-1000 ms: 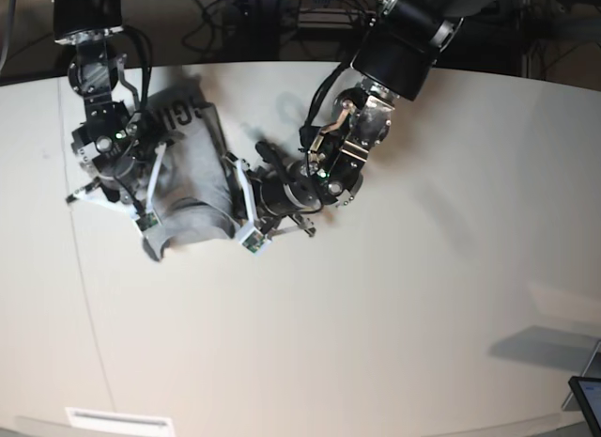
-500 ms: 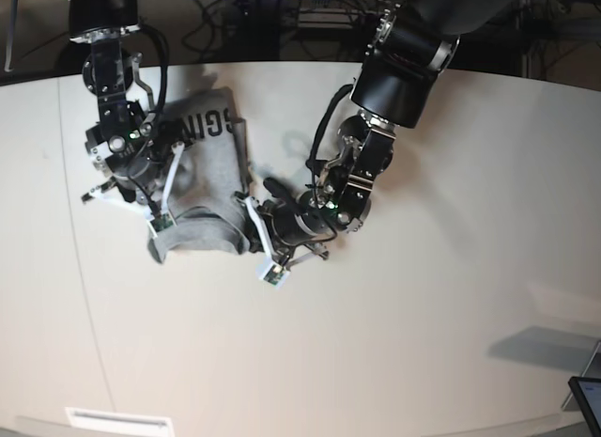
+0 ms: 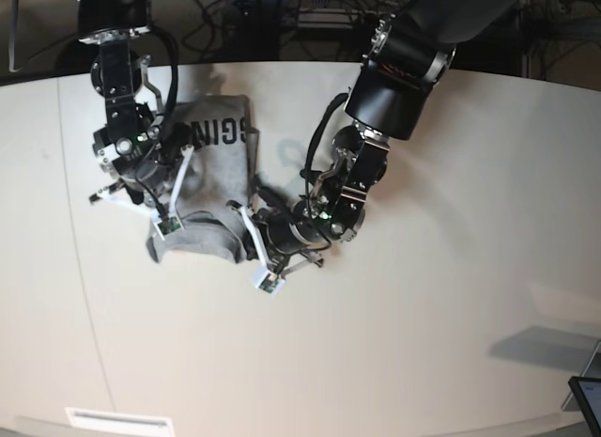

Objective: Fold the T-shirt properly
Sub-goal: 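Grasp the bundle with both grippers and flatten it into a rectangle, then smooth the folded shirt's edges with both grippers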

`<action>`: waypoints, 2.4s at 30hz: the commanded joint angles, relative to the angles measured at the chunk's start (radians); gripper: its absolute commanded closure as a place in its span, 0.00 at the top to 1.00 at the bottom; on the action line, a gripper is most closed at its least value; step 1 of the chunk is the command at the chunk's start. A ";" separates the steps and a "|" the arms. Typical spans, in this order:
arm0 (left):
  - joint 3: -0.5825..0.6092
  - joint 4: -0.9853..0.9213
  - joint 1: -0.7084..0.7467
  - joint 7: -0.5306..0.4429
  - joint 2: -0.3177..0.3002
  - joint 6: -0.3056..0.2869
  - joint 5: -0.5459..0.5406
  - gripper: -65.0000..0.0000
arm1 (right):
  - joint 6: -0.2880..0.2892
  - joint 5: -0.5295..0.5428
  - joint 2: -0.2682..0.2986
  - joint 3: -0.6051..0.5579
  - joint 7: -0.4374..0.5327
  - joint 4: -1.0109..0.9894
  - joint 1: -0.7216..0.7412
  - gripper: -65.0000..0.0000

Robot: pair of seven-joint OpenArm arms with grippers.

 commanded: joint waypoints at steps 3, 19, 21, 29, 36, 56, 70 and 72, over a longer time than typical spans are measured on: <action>-0.001 0.010 -0.033 0.003 0.017 0.004 0.008 0.00 | -0.002 0.003 0.001 0.003 0.023 0.016 0.022 0.00; -0.061 0.113 -0.001 0.007 -0.081 0.004 0.005 0.00 | -0.085 -0.001 0.122 0.123 0.026 0.068 0.049 0.00; -0.136 0.214 0.038 0.013 -0.085 0.004 0.005 0.00 | -0.085 -0.001 0.122 0.158 0.026 0.115 0.048 0.00; -0.199 0.615 0.274 0.053 -0.168 0.002 0.012 0.00 | -0.022 0.004 0.096 0.177 0.028 0.253 -0.003 0.00; -0.194 0.840 0.412 0.040 -0.181 0.002 0.014 0.00 | 0.002 0.004 0.061 0.175 0.186 0.258 -0.090 0.00; 0.079 0.558 0.372 -0.175 -0.141 0.008 0.014 0.00 | 0.002 0.004 0.061 0.178 0.639 0.269 -0.439 0.00; 0.096 0.302 0.262 -0.247 -0.096 0.010 0.014 0.00 | 0.002 0.004 0.061 0.178 0.654 0.269 -0.442 0.00; 0.088 0.297 0.248 -0.247 -0.079 0.010 0.014 0.00 | 0.002 0.004 0.061 0.178 0.654 0.267 -0.440 0.00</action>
